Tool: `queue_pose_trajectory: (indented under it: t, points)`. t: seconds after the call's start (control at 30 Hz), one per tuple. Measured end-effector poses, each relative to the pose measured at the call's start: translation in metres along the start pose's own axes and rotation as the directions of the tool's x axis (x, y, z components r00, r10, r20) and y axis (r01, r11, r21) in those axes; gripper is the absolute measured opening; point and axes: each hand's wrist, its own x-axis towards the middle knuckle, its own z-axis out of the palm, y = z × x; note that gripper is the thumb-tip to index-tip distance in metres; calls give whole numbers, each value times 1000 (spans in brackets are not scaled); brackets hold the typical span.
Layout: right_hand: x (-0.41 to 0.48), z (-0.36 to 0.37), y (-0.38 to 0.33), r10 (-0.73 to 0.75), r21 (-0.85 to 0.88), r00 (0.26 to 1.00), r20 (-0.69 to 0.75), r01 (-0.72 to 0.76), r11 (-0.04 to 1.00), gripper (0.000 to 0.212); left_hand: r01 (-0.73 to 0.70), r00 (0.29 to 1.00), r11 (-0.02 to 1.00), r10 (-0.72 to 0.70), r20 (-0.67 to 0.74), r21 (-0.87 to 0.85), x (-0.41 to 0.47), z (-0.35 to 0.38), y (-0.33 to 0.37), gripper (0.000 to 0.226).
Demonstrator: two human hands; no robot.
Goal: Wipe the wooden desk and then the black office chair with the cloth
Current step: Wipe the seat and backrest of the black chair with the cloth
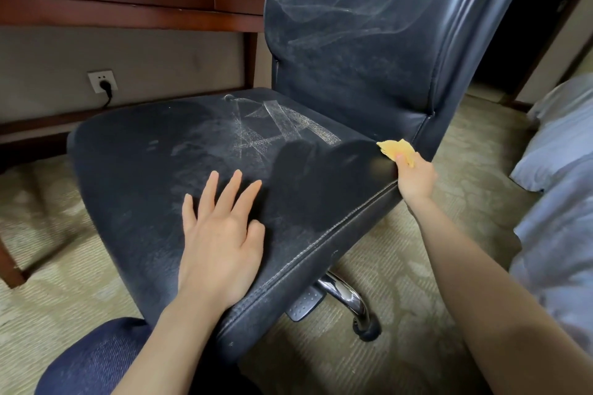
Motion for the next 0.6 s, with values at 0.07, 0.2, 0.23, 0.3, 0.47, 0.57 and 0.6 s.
queue_pose_trajectory:
  t: [0.07, 0.2, 0.23, 0.3, 0.47, 0.57, 0.6]
  points:
    - [-18, -2, 5, -77, 15, 996, -35, 77, 997, 38, 7, 1000, 1000, -7, -11, -11, 0, -1, -1, 65]
    - [-69, -4, 17, -175, 31, 973, -149, 182, 983, 31, 5, 1000, 1000, -5, -17, -5, -1, -2, -2, 65]
    - [-84, -4, 17, -203, 53, 964, -169, 215, 975, 29, 4, 1000, 1000, -4, -14, 1, -1, -2, -1, 65]
    - [-110, -4, 15, -252, 94, 951, -178, 272, 958, 29, 4, 1000, 1000, -4, -8, 10, -1, -3, -1, 65]
    - [-161, -9, 5, -323, 66, 941, -99, 330, 942, 50, 5, 1000, 1000, -5, -13, -4, -1, -3, 0, 65]
    - [-187, -12, -4, -441, 133, 889, -126, 455, 880, 43, -1, 1000, 1000, 1, -21, -21, -1, -2, 0, 64]
    - [-195, -12, -6, -516, 159, 845, -139, 533, 831, 36, -5, 1000, 999, 4, -25, -34, -2, -2, 0, 63]
